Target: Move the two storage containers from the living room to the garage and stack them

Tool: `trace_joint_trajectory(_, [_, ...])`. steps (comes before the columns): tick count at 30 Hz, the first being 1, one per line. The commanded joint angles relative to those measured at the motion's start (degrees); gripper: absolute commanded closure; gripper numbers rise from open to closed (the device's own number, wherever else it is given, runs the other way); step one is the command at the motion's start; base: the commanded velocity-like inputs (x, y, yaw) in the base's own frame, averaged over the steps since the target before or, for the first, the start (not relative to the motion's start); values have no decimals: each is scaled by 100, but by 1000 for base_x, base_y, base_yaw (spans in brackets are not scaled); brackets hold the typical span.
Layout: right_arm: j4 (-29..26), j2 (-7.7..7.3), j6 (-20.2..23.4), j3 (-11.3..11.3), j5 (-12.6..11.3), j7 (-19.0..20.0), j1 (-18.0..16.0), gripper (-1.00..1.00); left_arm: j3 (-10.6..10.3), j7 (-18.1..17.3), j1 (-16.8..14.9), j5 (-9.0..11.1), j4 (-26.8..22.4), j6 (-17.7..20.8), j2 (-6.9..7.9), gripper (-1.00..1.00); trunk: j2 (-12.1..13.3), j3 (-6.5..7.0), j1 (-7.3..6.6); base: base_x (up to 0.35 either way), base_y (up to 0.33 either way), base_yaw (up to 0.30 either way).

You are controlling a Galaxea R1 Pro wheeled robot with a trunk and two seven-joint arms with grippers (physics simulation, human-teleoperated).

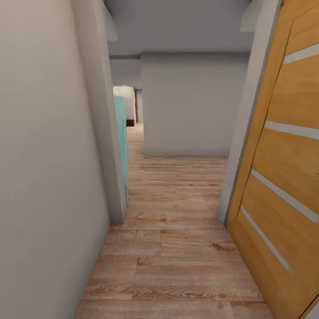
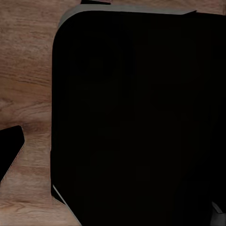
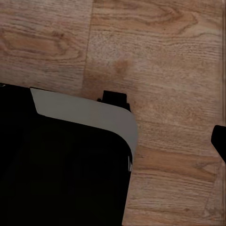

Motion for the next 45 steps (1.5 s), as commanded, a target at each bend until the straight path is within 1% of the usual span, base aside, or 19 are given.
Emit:
trace_joint_trajectory(1, [18,-5,-33,43,-57,33,-7,-100,0,3,-2,59,-2,-2,-4,-100,-2,-6,3,322,0,3])
trace_joint_trajectory(26, [18,3,-25,56,-53,39,-7,-100,6,12,-3,59,-2,-1,-7,-100,-2,-6,3,322,-1,0])
trace_joint_trajectory(36, [18,-6,-24,65,-50,41,-7,-100,3,12,-3,59,-2,-3,0,-100,-2,-6,3,299,-118,0])
trace_joint_trajectory(45, [18,-6,-25,66,-48,42,-7,-100,-1,12,-3,59,-2,-10,2,-100,-2,-6,3,315,-26,0])
